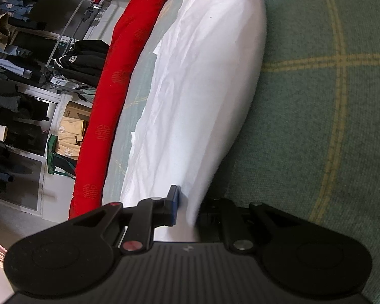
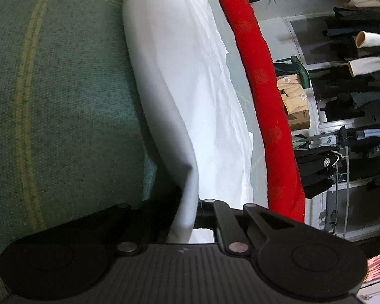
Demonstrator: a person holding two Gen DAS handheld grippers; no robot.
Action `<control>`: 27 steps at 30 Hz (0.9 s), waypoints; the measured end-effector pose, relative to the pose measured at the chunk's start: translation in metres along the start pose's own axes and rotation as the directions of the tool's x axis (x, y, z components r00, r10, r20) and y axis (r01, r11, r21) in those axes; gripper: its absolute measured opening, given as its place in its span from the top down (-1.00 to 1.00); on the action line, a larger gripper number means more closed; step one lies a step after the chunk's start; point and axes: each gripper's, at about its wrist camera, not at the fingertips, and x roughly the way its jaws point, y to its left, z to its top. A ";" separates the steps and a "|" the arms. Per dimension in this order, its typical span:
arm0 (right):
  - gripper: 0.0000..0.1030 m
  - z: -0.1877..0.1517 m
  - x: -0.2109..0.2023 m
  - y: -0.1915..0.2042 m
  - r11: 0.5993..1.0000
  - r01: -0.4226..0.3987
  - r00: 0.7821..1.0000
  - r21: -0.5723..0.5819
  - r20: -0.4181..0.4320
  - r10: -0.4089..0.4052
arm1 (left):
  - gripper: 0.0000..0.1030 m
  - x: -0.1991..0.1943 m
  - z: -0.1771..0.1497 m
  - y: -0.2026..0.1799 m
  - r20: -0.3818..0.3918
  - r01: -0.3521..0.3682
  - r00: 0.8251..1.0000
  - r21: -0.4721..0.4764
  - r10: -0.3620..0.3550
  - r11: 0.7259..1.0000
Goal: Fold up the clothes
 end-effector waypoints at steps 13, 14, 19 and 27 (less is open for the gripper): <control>0.81 -0.002 0.001 -0.002 1.000 -0.001 0.999 0.028 0.036 0.000 | 0.88 0.000 0.000 0.000 -0.002 0.020 1.000 -0.026 -0.020 0.999; 0.81 -0.004 0.000 -0.002 0.999 0.002 0.999 0.042 0.048 -0.004 | 0.88 0.000 0.000 0.000 -0.002 0.020 1.000 -0.027 -0.021 0.999; 0.81 -0.002 -0.002 0.003 0.999 0.026 0.999 0.021 0.037 -0.027 | 0.88 -0.001 0.001 0.000 -0.002 0.023 1.000 -0.033 -0.023 0.999; 0.82 0.004 -0.001 0.006 0.999 0.035 0.999 -0.007 -0.003 -0.035 | 0.88 -0.001 0.001 0.000 -0.002 0.017 1.000 -0.034 -0.017 0.999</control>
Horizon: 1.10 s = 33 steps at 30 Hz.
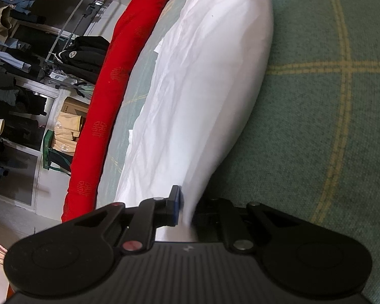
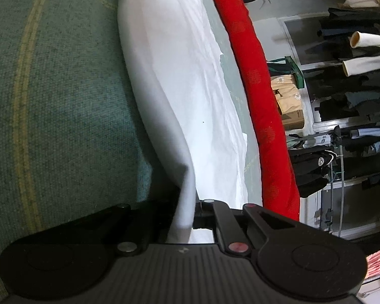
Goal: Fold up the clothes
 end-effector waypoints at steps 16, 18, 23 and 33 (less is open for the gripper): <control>0.82 0.000 0.004 0.002 0.998 0.060 0.998 -0.023 0.007 -0.060 | 0.88 -0.001 0.000 -0.002 -0.006 -0.010 1.000 0.003 0.010 1.000; 0.81 0.000 0.005 0.001 0.998 0.053 0.999 -0.019 0.003 -0.053 | 0.88 -0.001 0.000 -0.002 -0.006 -0.010 1.000 0.005 0.010 1.000; 0.82 0.000 0.005 0.001 0.999 0.045 0.999 -0.012 -0.005 -0.045 | 0.84 -0.002 0.000 -0.001 -0.006 -0.013 1.000 0.011 0.013 1.000; 0.84 -0.003 0.005 0.000 0.999 0.035 0.999 0.000 0.001 -0.035 | 0.90 -0.004 -0.004 0.006 -0.014 -0.017 1.000 -0.012 0.017 1.000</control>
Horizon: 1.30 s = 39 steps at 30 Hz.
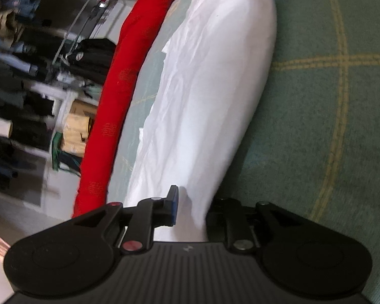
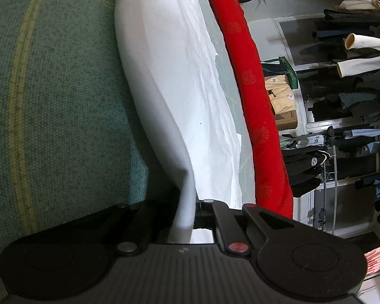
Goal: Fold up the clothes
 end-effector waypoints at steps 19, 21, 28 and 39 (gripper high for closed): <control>0.88 0.003 -0.047 -0.035 0.997 -0.070 0.997 0.043 0.025 0.069 | 1.00 -0.047 0.001 0.022 0.039 -0.034 0.999 0.015 0.033 0.999; 0.88 0.001 -0.057 -0.035 0.995 -0.091 0.996 0.045 0.026 0.090 | 1.00 -0.058 0.000 0.020 0.039 -0.024 0.999 0.024 0.023 0.999; 0.88 -0.005 -0.105 -0.028 0.985 -0.161 0.987 0.064 0.030 0.160 | 1.00 -0.111 -0.004 0.000 0.042 0.005 0.999 0.046 -0.007 0.999; 0.88 -0.014 -0.176 -0.008 0.965 -0.232 0.973 0.123 0.040 0.228 | 1.00 -0.176 -0.015 -0.030 0.050 0.044 0.998 0.020 -0.045 0.999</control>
